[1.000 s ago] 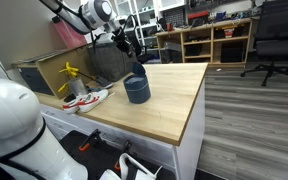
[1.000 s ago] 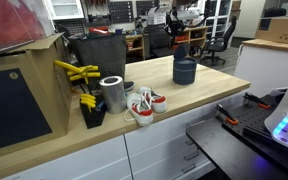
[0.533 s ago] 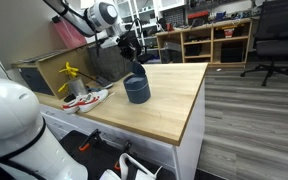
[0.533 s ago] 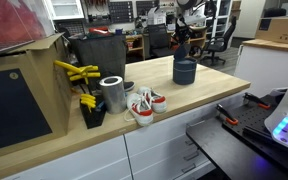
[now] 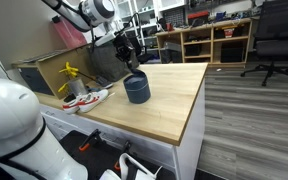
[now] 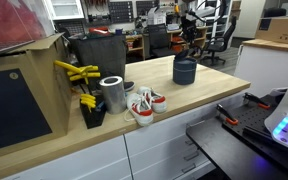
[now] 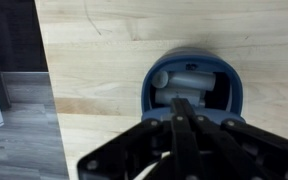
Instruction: Close the lid of the blue container on the right
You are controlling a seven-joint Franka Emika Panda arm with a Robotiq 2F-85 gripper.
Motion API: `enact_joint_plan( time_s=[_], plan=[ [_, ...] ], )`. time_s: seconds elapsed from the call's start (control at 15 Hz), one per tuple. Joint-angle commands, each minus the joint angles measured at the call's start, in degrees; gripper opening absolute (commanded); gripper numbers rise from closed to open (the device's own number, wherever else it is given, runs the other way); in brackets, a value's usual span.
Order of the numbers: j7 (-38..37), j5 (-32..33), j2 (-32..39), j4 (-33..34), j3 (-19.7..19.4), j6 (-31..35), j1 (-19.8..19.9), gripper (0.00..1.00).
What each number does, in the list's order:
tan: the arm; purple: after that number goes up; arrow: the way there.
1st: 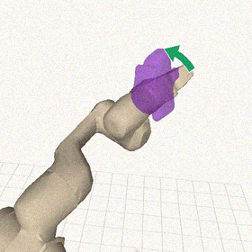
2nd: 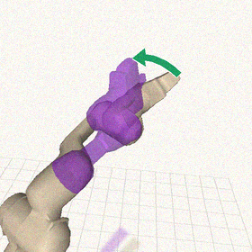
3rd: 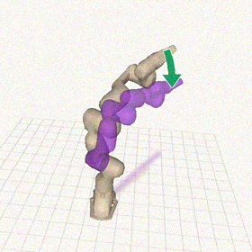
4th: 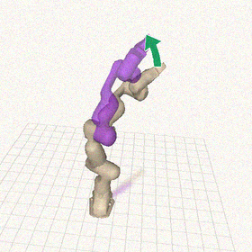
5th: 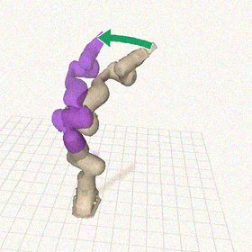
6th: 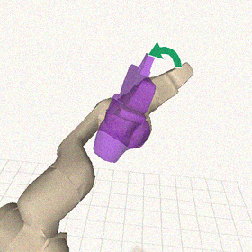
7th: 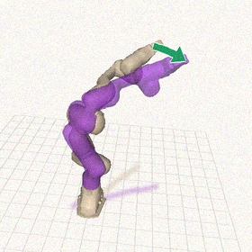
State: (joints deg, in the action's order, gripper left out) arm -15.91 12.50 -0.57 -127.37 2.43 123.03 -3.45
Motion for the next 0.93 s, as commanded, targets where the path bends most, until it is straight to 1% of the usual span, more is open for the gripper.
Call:
enact_joint_plan(
  time_s=[0.0, 0.07, 0.2, 0.27, 0.4, 0.53, 0.6, 0.87],
  plan=[
    [0.1, 3.0, -3.6, -3.8, 0.2, 0.4, 0.4, 0.0],
    [0.1, 3.7, -3.8, -4.8, 0.2, 0.8, 0.5, 0.0],
    [-1.9, 4.8, -4.0, -7.0, 0.1, 4.1, 0.8, 0.0],
    [-3.7, 5.7, -4.2, -8.0, 0.2, 6.9, 0.9, 0.0],
    [-6.4, 7.0, -4.3, -9.0, 0.3, 10.5, 1.1, 0.0],
    [-8.2, 6.6, -4.4, -9.3, 0.5, 12.9, 1.1, 0.0],
    [-8.0, 4.8, -4.4, -8.8, 0.6, 12.4, 0.8, 0.0],
    [-3.7, -3.4, -6.2, -5.7, 1.3, 6.3, 0.0, 0.0]
  ],
)
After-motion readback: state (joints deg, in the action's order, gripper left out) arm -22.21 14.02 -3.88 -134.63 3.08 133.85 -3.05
